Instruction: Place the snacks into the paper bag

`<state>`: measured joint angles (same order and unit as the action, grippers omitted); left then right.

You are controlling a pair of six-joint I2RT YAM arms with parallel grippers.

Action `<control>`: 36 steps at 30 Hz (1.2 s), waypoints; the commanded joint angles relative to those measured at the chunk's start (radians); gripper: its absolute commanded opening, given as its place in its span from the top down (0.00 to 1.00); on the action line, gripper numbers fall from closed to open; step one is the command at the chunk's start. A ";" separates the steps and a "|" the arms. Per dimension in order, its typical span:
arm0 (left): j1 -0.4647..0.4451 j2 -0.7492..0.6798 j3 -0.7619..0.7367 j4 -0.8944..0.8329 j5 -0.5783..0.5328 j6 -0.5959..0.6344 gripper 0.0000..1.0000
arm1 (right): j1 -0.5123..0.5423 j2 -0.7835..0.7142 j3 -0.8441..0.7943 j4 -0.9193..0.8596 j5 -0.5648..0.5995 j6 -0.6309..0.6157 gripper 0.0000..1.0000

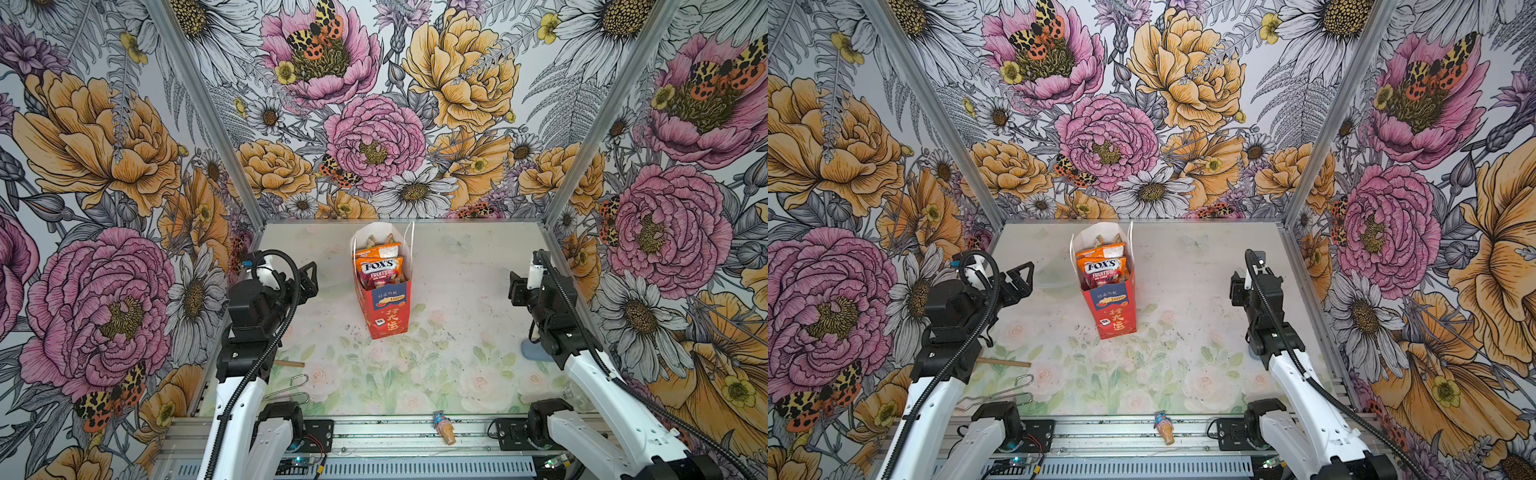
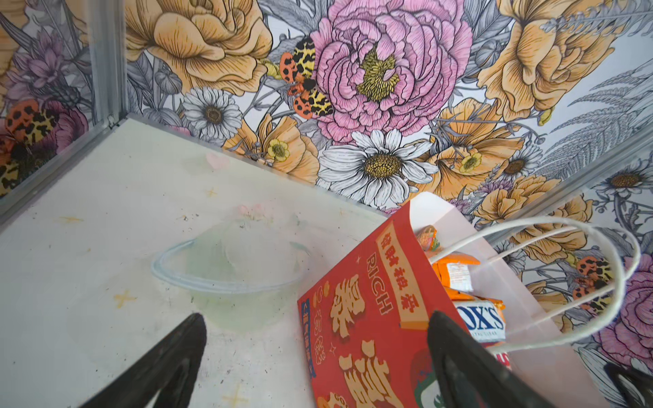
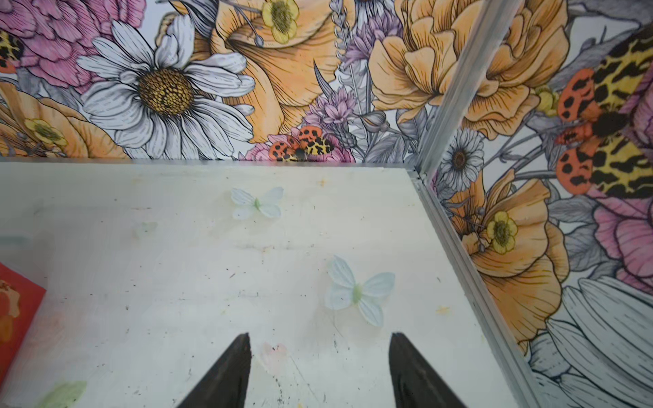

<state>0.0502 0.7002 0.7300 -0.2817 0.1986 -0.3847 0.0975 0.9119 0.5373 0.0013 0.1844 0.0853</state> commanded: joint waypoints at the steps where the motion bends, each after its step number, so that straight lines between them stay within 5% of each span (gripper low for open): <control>1: 0.008 -0.002 -0.020 0.063 -0.065 0.026 0.01 | -0.023 0.049 -0.093 0.325 0.023 -0.008 0.35; 12: -0.036 -0.010 -0.194 0.314 -0.195 0.135 0.01 | -0.065 0.427 -0.188 0.753 0.017 -0.054 0.35; 19: -0.095 0.084 -0.312 0.528 -0.323 0.232 0.01 | -0.076 0.599 -0.155 0.872 -0.036 -0.043 0.36; 26: -0.131 0.232 -0.437 0.816 -0.389 0.360 0.01 | -0.081 0.620 -0.161 0.889 -0.048 -0.035 0.35; 36: -0.047 0.542 -0.464 1.116 -0.297 0.372 0.01 | -0.081 0.621 -0.163 0.899 -0.044 -0.035 0.34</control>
<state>-0.0273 1.1820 0.2825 0.6601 -0.1440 -0.0223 0.0246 1.5307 0.3653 0.8585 0.1486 0.0509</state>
